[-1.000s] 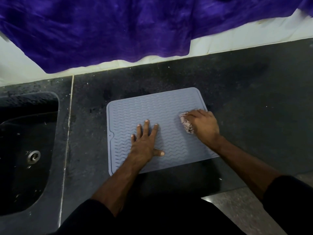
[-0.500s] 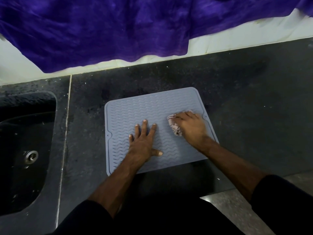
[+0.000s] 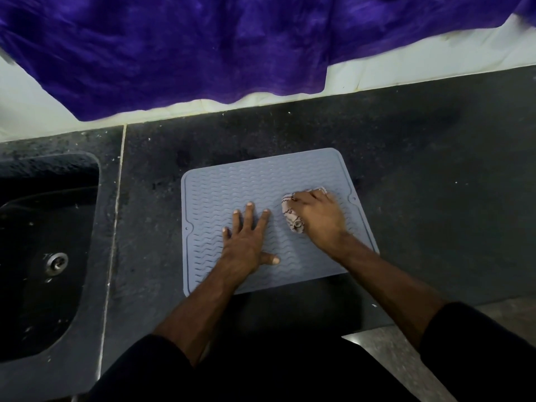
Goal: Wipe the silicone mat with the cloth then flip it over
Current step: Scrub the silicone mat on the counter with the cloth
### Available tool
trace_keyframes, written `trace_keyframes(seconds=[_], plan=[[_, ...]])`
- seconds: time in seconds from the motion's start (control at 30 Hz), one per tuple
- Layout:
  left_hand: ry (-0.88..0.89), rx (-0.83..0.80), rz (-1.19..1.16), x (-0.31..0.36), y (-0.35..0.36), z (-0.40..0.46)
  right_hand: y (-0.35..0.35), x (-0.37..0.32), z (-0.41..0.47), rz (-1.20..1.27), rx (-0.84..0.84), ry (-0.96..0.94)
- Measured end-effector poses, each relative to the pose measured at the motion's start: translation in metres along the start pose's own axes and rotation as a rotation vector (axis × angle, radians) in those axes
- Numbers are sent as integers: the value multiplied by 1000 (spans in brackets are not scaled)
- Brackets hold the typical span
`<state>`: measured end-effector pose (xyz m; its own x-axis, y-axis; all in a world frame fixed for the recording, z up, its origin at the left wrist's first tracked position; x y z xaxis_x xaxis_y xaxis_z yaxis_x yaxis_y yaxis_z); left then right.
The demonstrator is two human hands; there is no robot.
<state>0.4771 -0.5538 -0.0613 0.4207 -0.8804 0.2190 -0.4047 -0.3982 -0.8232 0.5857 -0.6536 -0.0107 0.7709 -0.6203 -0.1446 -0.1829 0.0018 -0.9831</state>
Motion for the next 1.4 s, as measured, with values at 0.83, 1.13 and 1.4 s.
trace_keyframes(seconds=[0.83, 1.13, 1.4], plan=[[-2, 107, 2, 11, 1, -20, -9, -23, 20, 88, 52, -31], [-6, 83, -31, 9, 3, -20, -2, 25, 11, -58, 14, 133], [-28, 91, -36, 11, 3, -17, -1, -45, 41, 89, 15, -80]])
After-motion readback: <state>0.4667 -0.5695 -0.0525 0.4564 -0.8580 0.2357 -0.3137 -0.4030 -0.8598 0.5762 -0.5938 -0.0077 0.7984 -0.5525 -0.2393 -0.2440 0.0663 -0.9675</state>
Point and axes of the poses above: each hand's wrist, its own z-axis towards the middle knuckle, its own y-axis out of the palm, x = y × z, the point moved 8 cm from there along z, towards the middle knuckle, and after that the axes turned 4 degrees about z, right-handed, at the moved point
